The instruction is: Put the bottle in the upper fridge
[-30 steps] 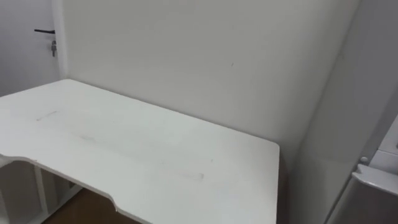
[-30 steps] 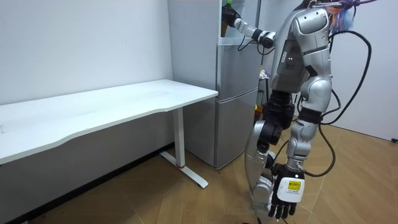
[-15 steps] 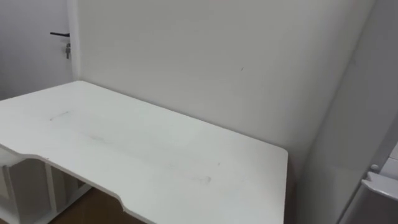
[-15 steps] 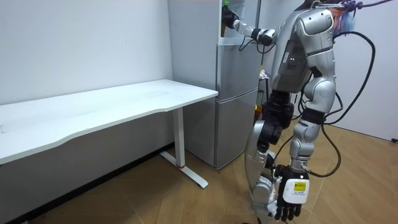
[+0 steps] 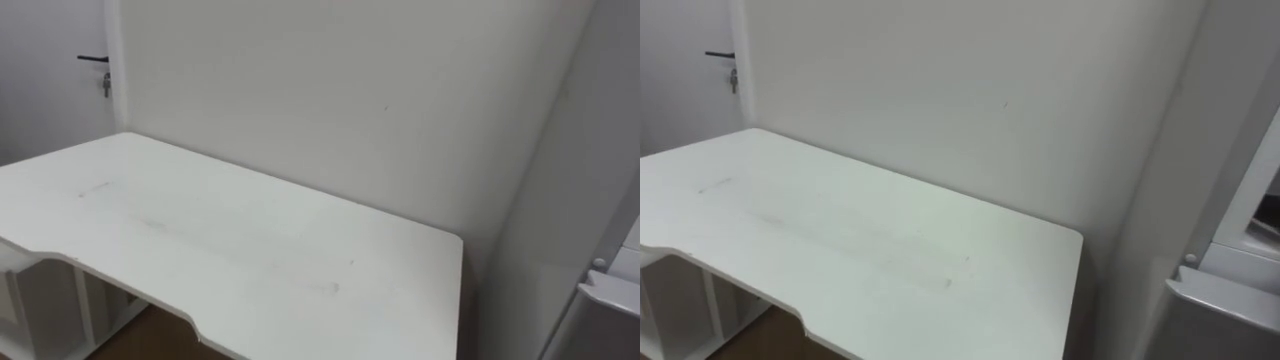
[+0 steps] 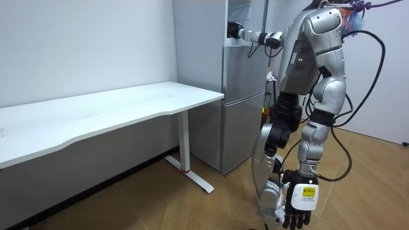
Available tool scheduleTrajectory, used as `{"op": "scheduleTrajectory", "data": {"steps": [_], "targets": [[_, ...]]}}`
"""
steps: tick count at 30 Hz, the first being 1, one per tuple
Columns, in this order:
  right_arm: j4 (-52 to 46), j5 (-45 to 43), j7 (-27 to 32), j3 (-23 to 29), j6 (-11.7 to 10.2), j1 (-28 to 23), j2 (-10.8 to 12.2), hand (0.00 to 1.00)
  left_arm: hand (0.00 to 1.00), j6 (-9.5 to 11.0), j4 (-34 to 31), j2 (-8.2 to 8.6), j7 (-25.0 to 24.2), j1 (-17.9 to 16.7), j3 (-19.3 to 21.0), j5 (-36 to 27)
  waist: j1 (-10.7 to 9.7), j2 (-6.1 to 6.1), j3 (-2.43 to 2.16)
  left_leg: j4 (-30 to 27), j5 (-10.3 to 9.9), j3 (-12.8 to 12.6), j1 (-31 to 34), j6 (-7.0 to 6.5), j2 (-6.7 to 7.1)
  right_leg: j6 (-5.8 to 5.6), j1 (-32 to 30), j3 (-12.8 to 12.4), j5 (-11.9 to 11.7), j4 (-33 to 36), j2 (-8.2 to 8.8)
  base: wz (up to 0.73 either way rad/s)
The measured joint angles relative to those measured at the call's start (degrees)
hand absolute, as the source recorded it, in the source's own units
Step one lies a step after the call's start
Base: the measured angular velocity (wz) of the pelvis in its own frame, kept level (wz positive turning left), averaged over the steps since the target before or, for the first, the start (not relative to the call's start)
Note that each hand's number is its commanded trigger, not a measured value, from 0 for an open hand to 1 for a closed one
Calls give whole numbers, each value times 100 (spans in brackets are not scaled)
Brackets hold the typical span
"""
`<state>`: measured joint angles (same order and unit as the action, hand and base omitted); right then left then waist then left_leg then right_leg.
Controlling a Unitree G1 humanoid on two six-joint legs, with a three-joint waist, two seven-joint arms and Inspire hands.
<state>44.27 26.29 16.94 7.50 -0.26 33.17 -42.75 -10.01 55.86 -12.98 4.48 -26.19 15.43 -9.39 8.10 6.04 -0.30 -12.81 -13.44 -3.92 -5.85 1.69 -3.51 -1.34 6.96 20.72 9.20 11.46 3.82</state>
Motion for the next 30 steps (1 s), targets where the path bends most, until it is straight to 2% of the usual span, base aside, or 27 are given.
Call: {"op": "scheduleTrajectory", "data": {"steps": [22, 30], "targets": [[-16, 1, -95, 44, 78, -5, 0, 0, 0, -3, -146, -28, -123, -48, -1, 14, -11, -8, -9, 11, 1, -27, -47, 1, -6, 0, 29, -11, 0, 0, -5, 0], [-253, 19, -128, 53, 105, -163, 0, 0, 0, -7, -209, -119, -247, -47, -2, 111, -28, -6, -13, 12, 0, -43, -53, 4, -23, 0, 37, -23, 0, 1, -18, 0]]}}
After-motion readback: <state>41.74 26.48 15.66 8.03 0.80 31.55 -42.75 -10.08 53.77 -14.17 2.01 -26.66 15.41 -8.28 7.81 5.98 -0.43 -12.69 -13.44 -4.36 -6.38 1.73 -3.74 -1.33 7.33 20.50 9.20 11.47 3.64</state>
